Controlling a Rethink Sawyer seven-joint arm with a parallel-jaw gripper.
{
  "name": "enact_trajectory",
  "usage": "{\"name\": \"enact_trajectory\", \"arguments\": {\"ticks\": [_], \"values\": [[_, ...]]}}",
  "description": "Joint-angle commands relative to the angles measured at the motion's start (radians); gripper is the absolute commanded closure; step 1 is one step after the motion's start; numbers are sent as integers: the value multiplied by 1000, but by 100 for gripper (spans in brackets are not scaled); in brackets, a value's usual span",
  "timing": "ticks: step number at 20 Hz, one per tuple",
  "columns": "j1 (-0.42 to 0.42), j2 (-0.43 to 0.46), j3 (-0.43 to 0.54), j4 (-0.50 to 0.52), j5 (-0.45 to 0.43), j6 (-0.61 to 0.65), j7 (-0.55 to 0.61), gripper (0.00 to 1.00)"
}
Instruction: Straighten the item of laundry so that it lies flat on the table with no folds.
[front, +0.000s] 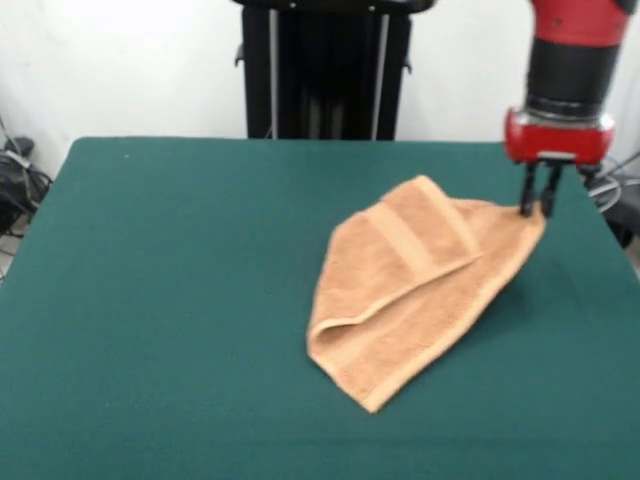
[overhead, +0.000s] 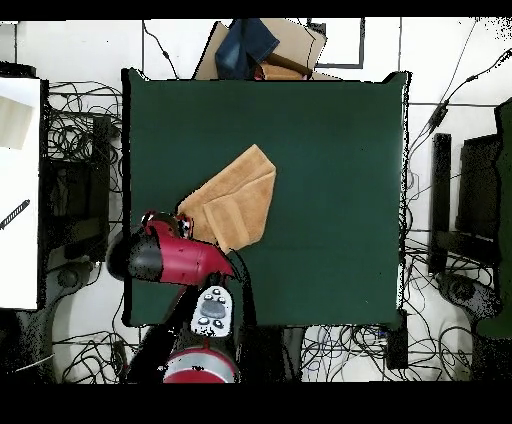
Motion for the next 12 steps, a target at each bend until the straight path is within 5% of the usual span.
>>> {"name": "enact_trajectory", "arguments": {"ticks": [1, 12], "values": [[51, -39, 93, 51, 137, 104, 341, 100], [-45, 16, 200, 88, 120, -37, 280, 100]]}}
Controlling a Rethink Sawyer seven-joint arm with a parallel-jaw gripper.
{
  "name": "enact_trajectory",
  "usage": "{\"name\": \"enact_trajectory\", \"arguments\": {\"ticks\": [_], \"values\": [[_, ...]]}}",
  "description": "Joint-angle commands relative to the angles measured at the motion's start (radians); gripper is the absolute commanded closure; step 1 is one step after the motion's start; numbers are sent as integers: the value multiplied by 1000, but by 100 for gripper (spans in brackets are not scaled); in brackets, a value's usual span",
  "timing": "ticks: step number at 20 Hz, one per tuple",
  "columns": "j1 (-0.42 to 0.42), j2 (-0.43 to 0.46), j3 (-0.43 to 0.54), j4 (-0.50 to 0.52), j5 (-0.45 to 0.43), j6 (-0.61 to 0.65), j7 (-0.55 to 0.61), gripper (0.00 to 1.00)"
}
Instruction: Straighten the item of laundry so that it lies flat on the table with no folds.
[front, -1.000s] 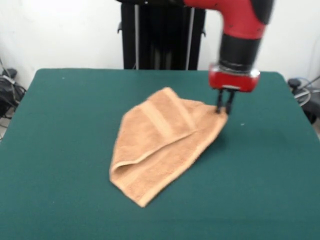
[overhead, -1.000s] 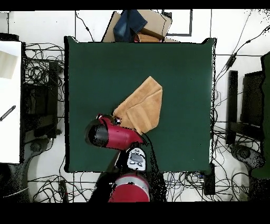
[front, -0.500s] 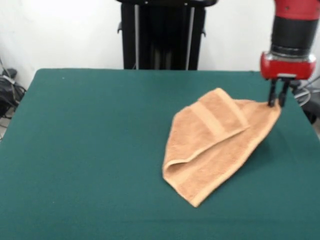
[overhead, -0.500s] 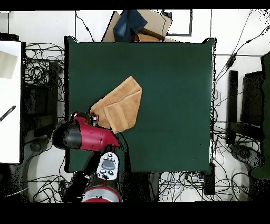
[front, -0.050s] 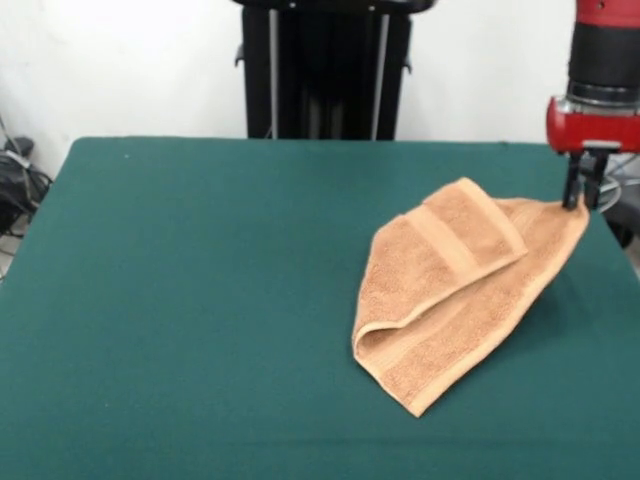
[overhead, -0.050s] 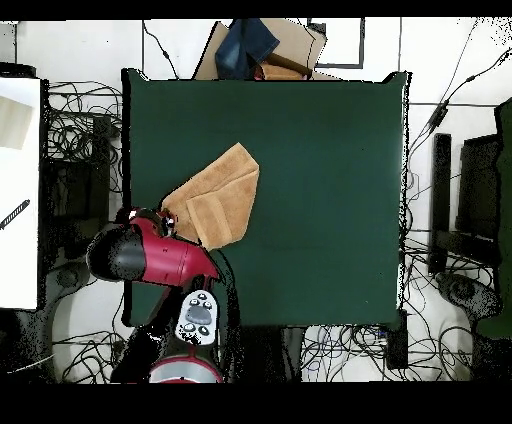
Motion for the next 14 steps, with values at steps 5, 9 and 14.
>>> {"name": "enact_trajectory", "arguments": {"ticks": [5, 9, 14], "values": [[-110, 66, 216, 105, -13, -123, 302, 0], [-117, 70, 221, 107, -11, -122, 290, 0], [-105, 68, 207, 104, 4, -112, 278, 0]]}}
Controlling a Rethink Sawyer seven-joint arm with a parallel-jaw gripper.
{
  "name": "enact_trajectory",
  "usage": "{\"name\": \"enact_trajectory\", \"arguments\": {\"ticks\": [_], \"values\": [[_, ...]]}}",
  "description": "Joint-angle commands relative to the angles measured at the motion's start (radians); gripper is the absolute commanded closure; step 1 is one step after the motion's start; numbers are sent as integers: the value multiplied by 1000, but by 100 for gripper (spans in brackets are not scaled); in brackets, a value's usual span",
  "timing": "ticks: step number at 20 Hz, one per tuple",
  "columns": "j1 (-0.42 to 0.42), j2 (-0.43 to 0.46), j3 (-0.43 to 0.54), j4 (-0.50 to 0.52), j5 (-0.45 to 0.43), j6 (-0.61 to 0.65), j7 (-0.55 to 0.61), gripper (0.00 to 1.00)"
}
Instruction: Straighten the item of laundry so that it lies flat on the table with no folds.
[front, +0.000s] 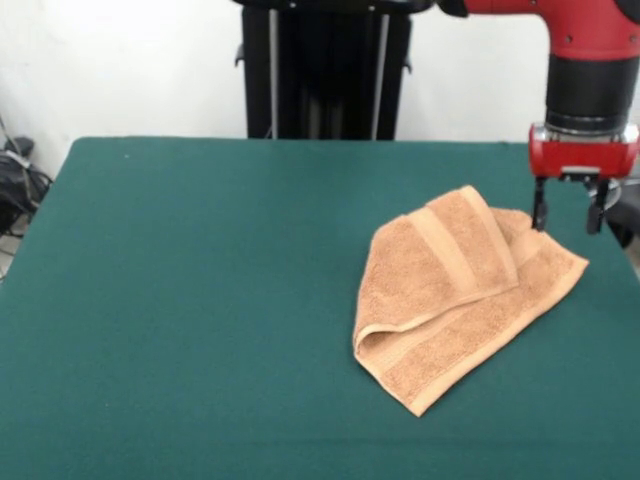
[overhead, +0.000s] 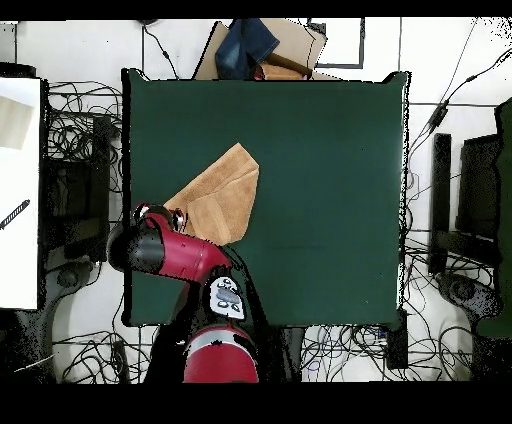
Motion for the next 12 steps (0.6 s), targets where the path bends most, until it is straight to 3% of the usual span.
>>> {"name": "enact_trajectory", "arguments": {"ticks": [1, 4, 8, 12], "values": [[11, 29, 92, 65, 9, -25, 274, 0], [28, 33, 50, 37, 15, 17, 238, 0], [-32, 59, 22, 0, -44, 76, 135, 0], [31, 46, -144, -78, -79, 232, 55, 0]]}}
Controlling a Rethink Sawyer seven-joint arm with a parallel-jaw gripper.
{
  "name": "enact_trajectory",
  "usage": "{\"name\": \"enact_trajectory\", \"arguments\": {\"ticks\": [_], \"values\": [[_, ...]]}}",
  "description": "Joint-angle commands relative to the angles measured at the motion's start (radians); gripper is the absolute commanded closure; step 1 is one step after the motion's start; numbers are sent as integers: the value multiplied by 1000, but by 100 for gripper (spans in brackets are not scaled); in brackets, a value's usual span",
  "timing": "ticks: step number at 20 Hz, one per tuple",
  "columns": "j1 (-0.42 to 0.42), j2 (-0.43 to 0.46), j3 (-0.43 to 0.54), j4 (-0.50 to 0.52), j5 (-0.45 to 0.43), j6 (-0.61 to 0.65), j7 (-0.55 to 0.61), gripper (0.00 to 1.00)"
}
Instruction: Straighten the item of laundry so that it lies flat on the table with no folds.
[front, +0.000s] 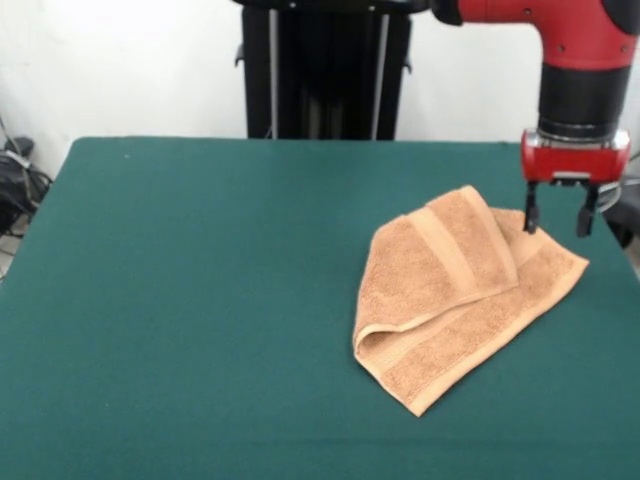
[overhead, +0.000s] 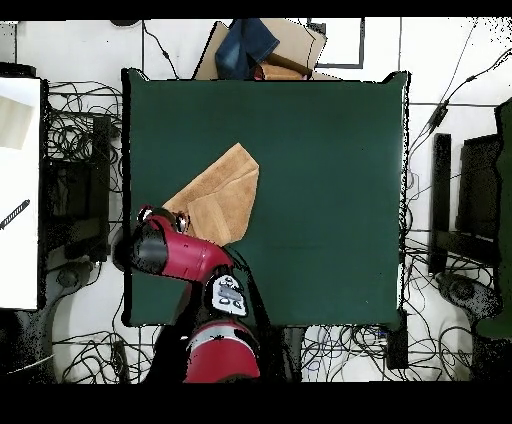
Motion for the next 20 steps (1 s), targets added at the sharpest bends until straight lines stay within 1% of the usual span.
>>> {"name": "enact_trajectory", "arguments": {"ticks": [1, 3, 5, 11, 14, 17, 20], "values": [[53, 28, -173, -95, -64, 247, 50, 0], [89, 41, -249, -137, -89, 288, 45, 0], [96, 58, -279, -152, -114, 285, 55, 0], [90, 98, -315, -194, -181, 270, 88, 0], [82, 131, -314, -205, -200, 227, 106, 0], [37, 183, -286, -222, -226, 142, 103, 0], [11, 200, -263, -225, -251, 91, 109, 0]]}}
